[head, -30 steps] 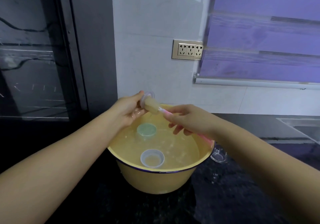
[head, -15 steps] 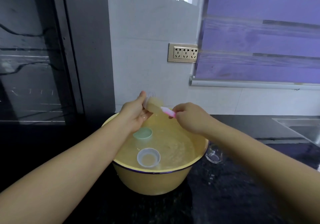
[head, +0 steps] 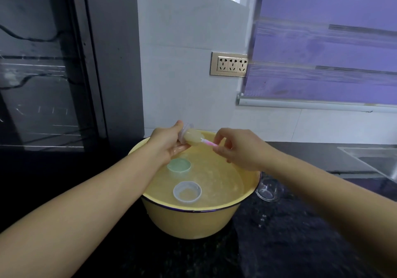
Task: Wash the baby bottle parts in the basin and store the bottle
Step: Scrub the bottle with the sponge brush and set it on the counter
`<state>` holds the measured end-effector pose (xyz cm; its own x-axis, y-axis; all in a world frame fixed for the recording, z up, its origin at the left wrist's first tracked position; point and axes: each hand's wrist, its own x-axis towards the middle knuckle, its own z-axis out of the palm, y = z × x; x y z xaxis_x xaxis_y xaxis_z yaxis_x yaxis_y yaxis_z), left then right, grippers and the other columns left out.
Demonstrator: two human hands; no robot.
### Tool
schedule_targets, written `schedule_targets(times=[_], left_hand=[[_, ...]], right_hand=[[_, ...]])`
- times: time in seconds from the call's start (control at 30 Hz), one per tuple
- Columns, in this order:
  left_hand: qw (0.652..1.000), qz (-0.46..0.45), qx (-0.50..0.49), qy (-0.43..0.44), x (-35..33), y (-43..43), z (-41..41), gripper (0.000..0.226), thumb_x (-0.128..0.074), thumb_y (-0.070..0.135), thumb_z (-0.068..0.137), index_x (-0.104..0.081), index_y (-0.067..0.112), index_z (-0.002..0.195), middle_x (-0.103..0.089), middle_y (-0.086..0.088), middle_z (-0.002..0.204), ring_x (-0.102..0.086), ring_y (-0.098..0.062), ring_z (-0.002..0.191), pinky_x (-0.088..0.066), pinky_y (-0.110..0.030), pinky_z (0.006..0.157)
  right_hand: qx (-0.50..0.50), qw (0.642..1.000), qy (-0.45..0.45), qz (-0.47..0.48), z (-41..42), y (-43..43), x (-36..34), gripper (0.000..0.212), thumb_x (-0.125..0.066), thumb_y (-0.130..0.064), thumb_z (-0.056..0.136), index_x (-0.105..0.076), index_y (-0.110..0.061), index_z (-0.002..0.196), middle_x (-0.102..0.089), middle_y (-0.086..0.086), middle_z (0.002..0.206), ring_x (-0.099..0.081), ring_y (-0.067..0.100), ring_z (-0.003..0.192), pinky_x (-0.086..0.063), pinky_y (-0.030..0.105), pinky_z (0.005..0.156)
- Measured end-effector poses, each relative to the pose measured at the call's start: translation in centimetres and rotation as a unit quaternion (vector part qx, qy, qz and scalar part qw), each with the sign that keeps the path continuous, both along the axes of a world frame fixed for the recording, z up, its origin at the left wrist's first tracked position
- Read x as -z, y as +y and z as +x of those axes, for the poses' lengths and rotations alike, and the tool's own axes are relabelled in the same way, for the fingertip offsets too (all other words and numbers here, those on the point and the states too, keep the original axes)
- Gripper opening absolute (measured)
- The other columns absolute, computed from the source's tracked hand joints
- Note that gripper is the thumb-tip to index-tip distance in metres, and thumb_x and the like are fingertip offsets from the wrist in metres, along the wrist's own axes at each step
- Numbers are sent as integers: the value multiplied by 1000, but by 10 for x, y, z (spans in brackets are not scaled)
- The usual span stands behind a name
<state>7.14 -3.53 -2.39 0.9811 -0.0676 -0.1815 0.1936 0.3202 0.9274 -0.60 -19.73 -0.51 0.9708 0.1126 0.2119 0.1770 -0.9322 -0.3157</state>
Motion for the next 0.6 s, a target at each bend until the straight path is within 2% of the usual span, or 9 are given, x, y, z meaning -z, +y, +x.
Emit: schedule_targets(times=[0.03, 0.1, 0.17, 0.23, 0.33, 0.4, 0.5, 0.57, 0.6], left_hand=[[1000, -5, 2, -1, 0, -1, 0, 29, -58, 22, 94, -57, -3, 109, -65, -17, 108, -68, -23, 76, -59, -34, 64], [1000, -7, -3, -8, 0, -2, 1, 30, -58, 24, 93, -57, -2, 109, -64, -16, 112, -68, -21, 75, -60, -34, 66], [1000, -15, -3, -6, 1, -1, 2, 27, -58, 25, 94, -58, 0, 103, -65, -16, 113, -69, -21, 74, -60, -35, 69], [999, -35, 3, 3, 0, 1, 3, 25, -56, 25, 94, -58, 0, 97, -66, -17, 111, -68, -23, 79, -57, -37, 73], [999, -52, 2, 7, 0, 3, 5, 29, -57, 26, 94, -58, -1, 102, -66, -18, 111, -68, -25, 84, -55, -37, 77], [998, -62, 2, 0, -1, 3, 6, 35, -57, 28, 94, -57, -3, 111, -66, -17, 113, -68, -23, 83, -57, -35, 72], [996, -85, 16, -7, -4, 4, 6, 36, -56, 29, 93, -57, -2, 111, -66, -17, 111, -68, -22, 80, -59, -32, 63], [995, -90, 30, -1, -5, 3, 4, 34, -56, 29, 94, -57, -1, 108, -66, -16, 108, -67, -22, 81, -57, -33, 65], [996, -86, 34, 3, -5, 2, 4, 32, -56, 30, 94, -58, 0, 105, -67, -15, 105, -67, -22, 81, -56, -33, 66]], right_hand=[[14, 998, -31, -58, -1, 2, 2, 20, -49, -37, 95, -57, -22, 105, -65, 3, 88, -61, 23, 84, -47, 32, 68], [31, 995, -64, -65, -1, 6, 2, 21, -44, -37, 97, -57, -22, 106, -65, 4, 93, -58, 26, 89, -43, 32, 70], [30, 999, -34, 13, 1, 11, -1, 26, -46, -43, 95, -59, -21, 98, -66, 4, 83, -61, 22, 78, -47, 31, 68], [31, 994, 13, 108, 2, 16, -6, 30, -52, -48, 91, -61, -20, 89, -64, 2, 66, -58, 16, 55, -48, 25, 56], [47, 976, 53, 205, 7, 20, -8, 29, -56, -43, 89, -62, -17, 78, -55, -1, 51, -45, 12, 38, -35, 16, 39], [65, 947, 126, 290, 10, 22, -8, 23, -49, -30, 94, -60, -18, 77, -41, 0, 51, -32, 12, 38, -26, 20, 38], [53, 856, 279, 432, 13, 15, -7, 28, -37, -23, 95, -62, -15, 86, -22, -6, 48, -16, 6, 36, -13, 16, 35], [40, 821, 329, 464, 16, 6, -6, 32, -34, -23, 95, -65, -14, 90, -17, -8, 48, -12, 4, 33, -11, 12, 33], [37, 818, 338, 464, 17, 3, -6, 33, -34, -24, 96, -66, -14, 93, -16, -8, 48, -12, 3, 33, -11, 11, 32]])
